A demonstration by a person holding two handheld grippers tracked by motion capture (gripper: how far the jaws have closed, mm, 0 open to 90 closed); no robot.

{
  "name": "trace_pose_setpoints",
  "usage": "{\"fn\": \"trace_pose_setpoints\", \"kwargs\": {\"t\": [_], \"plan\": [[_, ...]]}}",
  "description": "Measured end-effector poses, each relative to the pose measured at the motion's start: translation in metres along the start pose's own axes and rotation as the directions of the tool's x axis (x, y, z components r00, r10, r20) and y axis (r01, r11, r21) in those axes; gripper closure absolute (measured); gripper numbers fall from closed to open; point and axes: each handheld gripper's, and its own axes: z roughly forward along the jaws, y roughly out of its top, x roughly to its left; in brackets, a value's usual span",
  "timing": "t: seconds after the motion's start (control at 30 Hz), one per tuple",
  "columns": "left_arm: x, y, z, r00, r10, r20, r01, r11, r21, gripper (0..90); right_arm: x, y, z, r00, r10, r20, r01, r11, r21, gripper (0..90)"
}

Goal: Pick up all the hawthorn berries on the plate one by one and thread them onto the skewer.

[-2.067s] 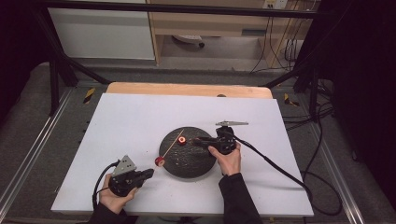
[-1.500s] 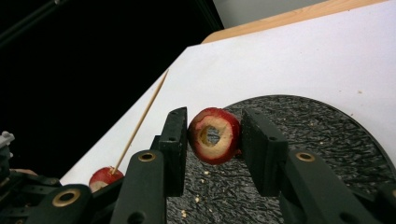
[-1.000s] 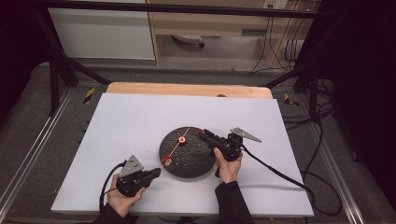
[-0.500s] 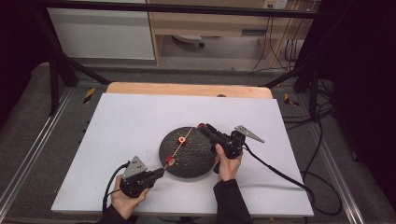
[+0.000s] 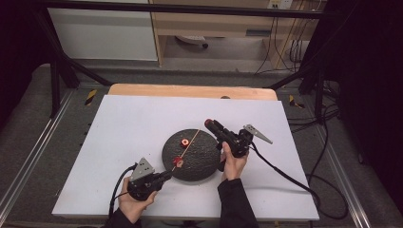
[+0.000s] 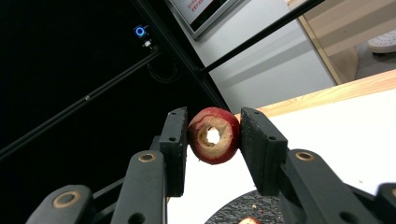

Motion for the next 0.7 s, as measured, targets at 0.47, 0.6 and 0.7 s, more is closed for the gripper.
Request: {"fn": "trace_pose_setpoints", "kwargs": {"t": [0.47, 0.6, 0.7], "plan": [[-0.009, 0.007, 0.008, 0.9999, -0.012, 0.005, 0.012, 0.9999, -0.005, 88.2, -0.001, 0.003, 0.002, 0.9995, 0.031, 0.001, -0.031, 0.997, -0.070, 63.3], [-0.012, 0.009, 0.011, 0.9999, -0.008, 0.009, 0.008, 1.0000, -0.005, 88.2, -0.001, 0.002, 0.002, 0.9995, 0.032, -0.001, -0.032, 0.996, -0.079, 63.4], [-0.013, 0.009, 0.012, 0.9999, -0.008, 0.011, 0.008, 1.0000, -0.005, 88.3, 0.000, 0.002, 0.002, 0.9996, 0.029, -0.004, -0.029, 0.996, -0.082, 63.3]]}}
